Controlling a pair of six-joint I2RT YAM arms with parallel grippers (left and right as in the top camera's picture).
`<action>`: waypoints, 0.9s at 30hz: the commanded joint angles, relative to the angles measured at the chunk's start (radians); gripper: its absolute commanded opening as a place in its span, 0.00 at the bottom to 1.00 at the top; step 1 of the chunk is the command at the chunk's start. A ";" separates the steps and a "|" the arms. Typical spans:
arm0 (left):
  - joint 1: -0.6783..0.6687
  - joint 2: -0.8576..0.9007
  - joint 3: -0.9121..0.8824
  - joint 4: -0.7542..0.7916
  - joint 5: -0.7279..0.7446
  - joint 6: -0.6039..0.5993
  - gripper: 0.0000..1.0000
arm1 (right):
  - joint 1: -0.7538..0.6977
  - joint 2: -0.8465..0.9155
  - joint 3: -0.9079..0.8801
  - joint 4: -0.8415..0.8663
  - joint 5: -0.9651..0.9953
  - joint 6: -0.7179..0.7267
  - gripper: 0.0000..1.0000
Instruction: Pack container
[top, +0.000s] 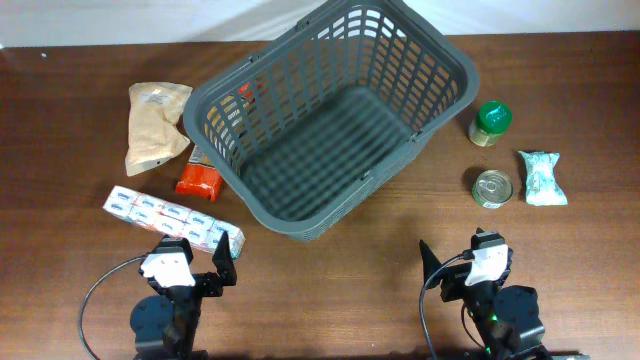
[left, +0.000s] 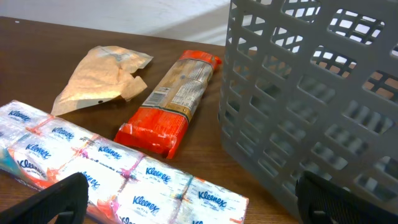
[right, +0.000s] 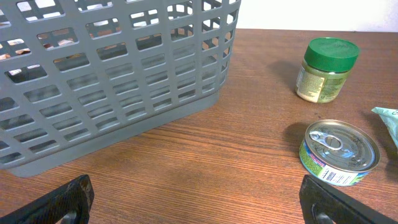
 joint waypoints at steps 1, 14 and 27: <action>-0.004 -0.011 -0.011 0.003 -0.007 -0.012 0.99 | 0.006 -0.011 -0.006 -0.001 0.013 -0.008 0.99; -0.004 -0.011 -0.011 0.003 -0.007 -0.012 0.99 | 0.006 -0.011 -0.006 -0.001 0.016 -0.008 0.99; -0.004 -0.011 -0.011 0.003 -0.002 -0.013 0.99 | 0.006 -0.011 -0.006 0.023 -0.170 0.507 0.99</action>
